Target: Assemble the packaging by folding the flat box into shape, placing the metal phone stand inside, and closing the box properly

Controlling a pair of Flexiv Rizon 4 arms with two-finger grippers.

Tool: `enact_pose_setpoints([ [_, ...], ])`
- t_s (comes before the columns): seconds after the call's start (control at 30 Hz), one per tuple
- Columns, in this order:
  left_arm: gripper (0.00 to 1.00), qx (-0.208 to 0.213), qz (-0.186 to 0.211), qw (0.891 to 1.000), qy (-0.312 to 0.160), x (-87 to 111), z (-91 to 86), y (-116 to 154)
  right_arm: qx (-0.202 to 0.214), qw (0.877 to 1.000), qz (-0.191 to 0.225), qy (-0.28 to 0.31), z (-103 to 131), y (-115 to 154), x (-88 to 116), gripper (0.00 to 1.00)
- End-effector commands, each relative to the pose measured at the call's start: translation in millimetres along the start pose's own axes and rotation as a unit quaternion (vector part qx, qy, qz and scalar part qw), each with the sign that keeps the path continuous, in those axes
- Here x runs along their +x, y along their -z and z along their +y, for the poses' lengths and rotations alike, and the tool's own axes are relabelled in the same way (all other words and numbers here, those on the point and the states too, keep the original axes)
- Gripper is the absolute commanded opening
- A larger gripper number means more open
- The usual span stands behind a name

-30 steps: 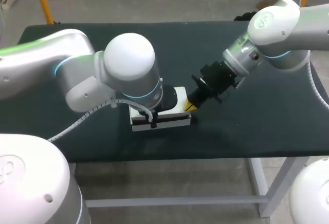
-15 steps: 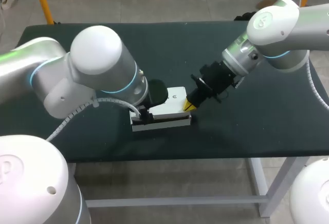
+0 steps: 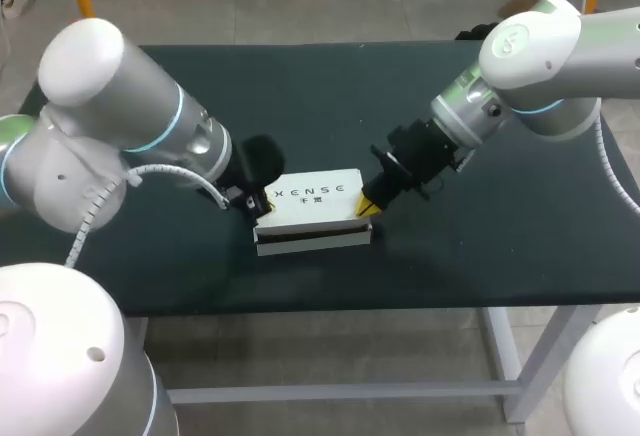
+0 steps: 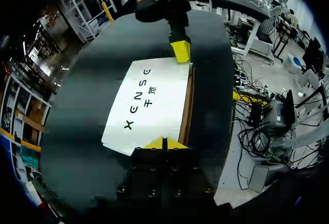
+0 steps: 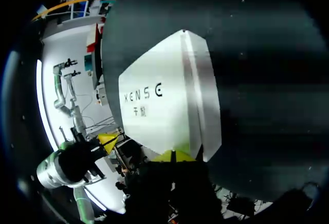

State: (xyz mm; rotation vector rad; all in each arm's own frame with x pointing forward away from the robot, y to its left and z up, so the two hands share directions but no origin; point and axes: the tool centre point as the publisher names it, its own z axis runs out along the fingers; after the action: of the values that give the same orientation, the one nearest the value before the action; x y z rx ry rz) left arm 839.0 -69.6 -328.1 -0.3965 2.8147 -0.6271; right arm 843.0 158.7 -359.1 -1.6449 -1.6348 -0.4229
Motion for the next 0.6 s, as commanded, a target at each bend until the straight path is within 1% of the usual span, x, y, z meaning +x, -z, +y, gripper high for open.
enact_pose_setpoints([
  [0.03,0.0,-0.002,0.023,1.0,0.002,-7.8,-0.8,-12.2,0.0,1.0,-0.001,-0.001,-0.9,-2.2,-0.3,0.0],
  [0.07,0.0,-0.01,0.021,1.0,0.005,-8.0,-0.8,-14.9,0.0,1.0,-0.002,-0.001,-0.9,-2.3,-0.3,0.0],
  [0.33,0.0,-0.014,0.038,0.999,0.016,-10.0,3.5,-22.1,0.0,1.0,-0.003,-0.001,-1.4,-3.0,-1.0,0.0],
  [0.6,0.0,-0.02,0.036,0.999,0.03,-11.8,11.5,-25.2,0.0,1.0,-0.004,-0.004,-0.9,-4.6,-5.4,0.0],
])
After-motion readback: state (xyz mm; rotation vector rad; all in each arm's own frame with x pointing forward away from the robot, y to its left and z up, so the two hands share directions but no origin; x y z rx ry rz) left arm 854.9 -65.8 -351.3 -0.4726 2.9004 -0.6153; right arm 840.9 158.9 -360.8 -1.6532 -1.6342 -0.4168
